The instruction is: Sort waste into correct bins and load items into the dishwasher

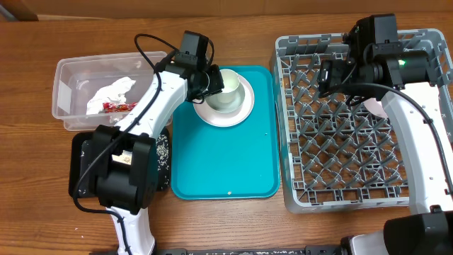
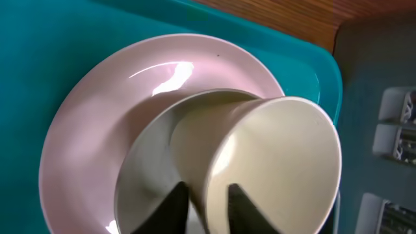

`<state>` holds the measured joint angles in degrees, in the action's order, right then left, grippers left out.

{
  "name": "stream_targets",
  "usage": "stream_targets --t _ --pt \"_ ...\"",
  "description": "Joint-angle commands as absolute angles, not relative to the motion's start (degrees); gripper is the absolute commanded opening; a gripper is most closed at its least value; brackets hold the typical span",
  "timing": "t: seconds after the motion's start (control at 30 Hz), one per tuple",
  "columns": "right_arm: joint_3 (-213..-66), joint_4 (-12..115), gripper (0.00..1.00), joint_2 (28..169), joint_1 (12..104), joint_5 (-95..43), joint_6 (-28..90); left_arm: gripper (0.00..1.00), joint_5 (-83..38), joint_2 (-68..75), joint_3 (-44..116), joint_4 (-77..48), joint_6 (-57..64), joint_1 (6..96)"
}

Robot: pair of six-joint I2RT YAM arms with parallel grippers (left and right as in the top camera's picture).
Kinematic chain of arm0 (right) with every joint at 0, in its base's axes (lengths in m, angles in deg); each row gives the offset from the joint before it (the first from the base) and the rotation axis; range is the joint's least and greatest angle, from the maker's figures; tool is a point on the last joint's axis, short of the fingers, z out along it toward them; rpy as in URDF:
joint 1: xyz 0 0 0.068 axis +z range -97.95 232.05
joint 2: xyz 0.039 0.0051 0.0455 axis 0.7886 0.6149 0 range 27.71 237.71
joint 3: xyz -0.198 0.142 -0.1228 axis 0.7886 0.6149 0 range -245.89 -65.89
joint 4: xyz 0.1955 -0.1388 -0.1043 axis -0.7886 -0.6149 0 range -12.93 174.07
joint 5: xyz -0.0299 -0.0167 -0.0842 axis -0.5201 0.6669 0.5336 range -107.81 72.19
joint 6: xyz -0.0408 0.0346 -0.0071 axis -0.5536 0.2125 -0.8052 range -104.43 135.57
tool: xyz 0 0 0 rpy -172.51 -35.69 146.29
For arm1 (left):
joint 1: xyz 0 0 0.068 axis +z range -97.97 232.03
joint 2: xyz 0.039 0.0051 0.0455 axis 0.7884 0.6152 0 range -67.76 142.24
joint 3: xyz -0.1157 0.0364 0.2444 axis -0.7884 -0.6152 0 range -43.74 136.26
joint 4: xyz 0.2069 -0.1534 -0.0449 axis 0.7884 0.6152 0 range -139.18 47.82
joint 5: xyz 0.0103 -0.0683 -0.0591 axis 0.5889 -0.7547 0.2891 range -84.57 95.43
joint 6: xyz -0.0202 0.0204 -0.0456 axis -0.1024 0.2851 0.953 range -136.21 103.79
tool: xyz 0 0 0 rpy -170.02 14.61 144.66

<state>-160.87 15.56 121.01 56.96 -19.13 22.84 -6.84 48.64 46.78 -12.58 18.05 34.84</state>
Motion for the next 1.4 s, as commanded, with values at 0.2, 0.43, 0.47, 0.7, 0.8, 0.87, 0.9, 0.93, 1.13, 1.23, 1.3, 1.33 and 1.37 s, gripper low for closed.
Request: stream_targets --t 0.2,0.43,0.47,0.7,0.8,0.87,0.9,0.93,1.13,1.23,1.3,1.33,1.37 --pt "-161.9 14.7 0.84 120.9 56.8 -19.4 23.1 0.04 -5.5 49.5 47.5 -9.5 18.2 34.8" --pt "-163.1 14.8 0.77 120.6 56.8 -19.4 24.6 0.04 -14.5 48.8 50.8 -7.5 16.8 36.5" --pt "-163.6 14.5 0.77 120.5 56.8 -19.5 24.6 0.04 -17.5 48.5 52.1 -6.9 16.5 37.1" --pt "-168.5 11.3 0.87 117.6 56.8 -30.1 21.2 0.04 -46.5 46.5 61.4 -0.3 13.2 42.4" --pt "-169.2 11.4 0.95 115.7 56.8 -45.3 11.9 0.04 -62.2 46.5 62.1 1.5 10.6 44.7" --pt "-169.2 11.0 1.0 114.7 56.7 -55.6 5.2 0.04 -70.0 46.5 62.0 2.9 8.5 45.8" --pt "-169.2 10.7 1.0 114.5 56.7 -59.7 2.7 0.04 -73.3 46.5 62.0 3.4 7.4 46.1" --pt "-169.2 10.6 1.0 114.4 56.7 -63.2 0.9 0.04 -76.2 46.5 62.0 3.8 6.3 46.1" --pt "-169.0 10.7 1.0 114.5 56.8 -73.6 -2.9 0.04 -82.3 46.5 62.0 3.6 5.1 43.2" --pt "-169.0 10.6 1.0 114.5 56.8 -73.6 -2.9 0.04 -84.1 46.5 62.0 2.9 4.6 40.7" --pt "-168.8 10.6 1.0 114.5 56.8 -73.6 -2.9 0.04 -85.2 46.5 62.1 2.4 4.6 39.1" --pt "-168.7 10.6 1.0 114.5 56.8 -73.6 -2.9 0.04 -85.2 46.5 62.1 2.4 4.6 38.3" --pt "-168.6 10.6 1.0 114.6 56.8 -73.2 -2.9 0.04 -85.2 46.5 62.1 2.4 4.6 37.6"
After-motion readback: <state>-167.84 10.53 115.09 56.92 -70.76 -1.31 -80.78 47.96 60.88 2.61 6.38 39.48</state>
